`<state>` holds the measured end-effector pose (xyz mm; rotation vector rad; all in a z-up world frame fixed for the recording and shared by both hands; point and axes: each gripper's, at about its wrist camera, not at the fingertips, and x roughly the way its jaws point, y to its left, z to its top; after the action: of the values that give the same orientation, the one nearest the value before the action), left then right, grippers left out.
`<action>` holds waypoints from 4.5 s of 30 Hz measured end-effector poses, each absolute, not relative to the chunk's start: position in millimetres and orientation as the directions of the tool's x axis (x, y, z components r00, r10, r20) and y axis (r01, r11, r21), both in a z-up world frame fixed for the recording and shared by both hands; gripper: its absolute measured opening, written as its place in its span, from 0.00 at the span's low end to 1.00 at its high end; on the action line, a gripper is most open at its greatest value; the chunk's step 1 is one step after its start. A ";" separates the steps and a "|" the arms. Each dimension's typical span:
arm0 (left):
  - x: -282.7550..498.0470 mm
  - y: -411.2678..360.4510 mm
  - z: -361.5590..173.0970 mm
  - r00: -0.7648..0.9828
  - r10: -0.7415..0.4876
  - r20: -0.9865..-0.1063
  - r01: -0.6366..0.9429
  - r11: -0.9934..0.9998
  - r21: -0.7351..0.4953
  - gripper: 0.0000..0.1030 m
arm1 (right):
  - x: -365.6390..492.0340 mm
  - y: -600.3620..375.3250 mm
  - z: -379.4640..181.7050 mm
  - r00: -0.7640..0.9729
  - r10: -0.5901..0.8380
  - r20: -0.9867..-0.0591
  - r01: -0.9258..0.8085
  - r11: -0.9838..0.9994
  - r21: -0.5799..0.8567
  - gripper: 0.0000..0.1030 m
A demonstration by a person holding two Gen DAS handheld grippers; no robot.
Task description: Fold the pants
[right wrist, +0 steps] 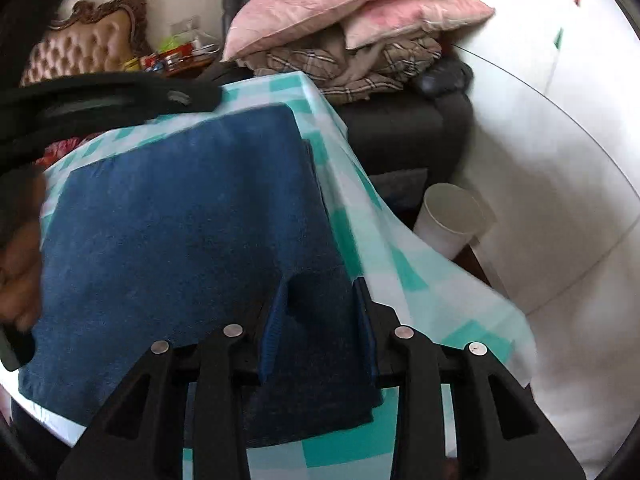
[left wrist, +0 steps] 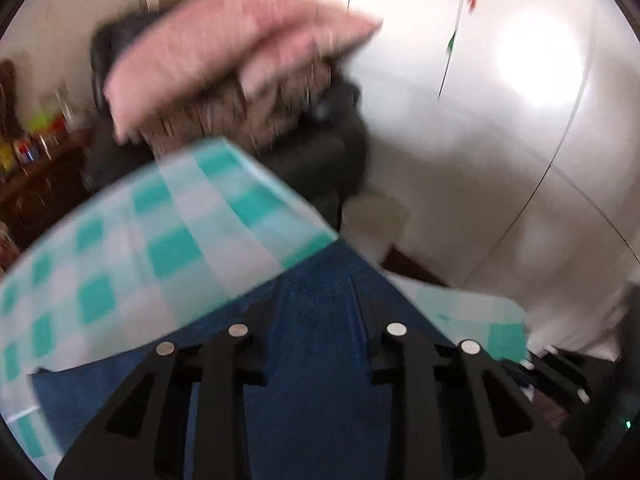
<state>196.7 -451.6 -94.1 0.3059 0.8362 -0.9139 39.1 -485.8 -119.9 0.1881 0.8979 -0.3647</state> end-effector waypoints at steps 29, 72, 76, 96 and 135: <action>210.2 -371.8 -117.2 0.367 -0.459 -0.809 0.611 0.774 -0.162 0.31 | 35.4 -477.5 -123.0 0.548 -0.289 -0.785 0.406 0.912 -0.053 0.32; 244.9 -210.2 -110.9 0.510 -0.418 -0.752 0.524 0.844 -0.113 0.09 | 145.1 -466.7 -114.2 0.585 -0.301 -0.753 0.286 0.945 -0.156 0.71; 276.6 -222.6 -143.8 0.473 -0.343 -0.812 0.497 0.864 -0.075 0.04 | 144.3 -468.2 -117.0 0.584 -0.297 -0.756 0.295 0.945 -0.144 0.73; 69.7 -208.2 -132.7 0.469 -0.395 -0.790 0.560 0.825 -0.080 0.33 | 41.2 -417.4 -122.6 0.504 -0.283 -0.816 0.336 0.935 -0.116 0.73; 173.0 -333.1 -103.8 0.362 -0.484 -0.797 0.691 0.713 -0.120 0.48 | 29.6 -413.1 -127.7 0.497 -0.294 -0.816 0.340 0.932 -0.129 0.75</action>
<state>173.0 -333.1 -103.8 0.2528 0.9288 -0.7665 29.6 -413.1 -127.7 0.0507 0.9783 -0.3840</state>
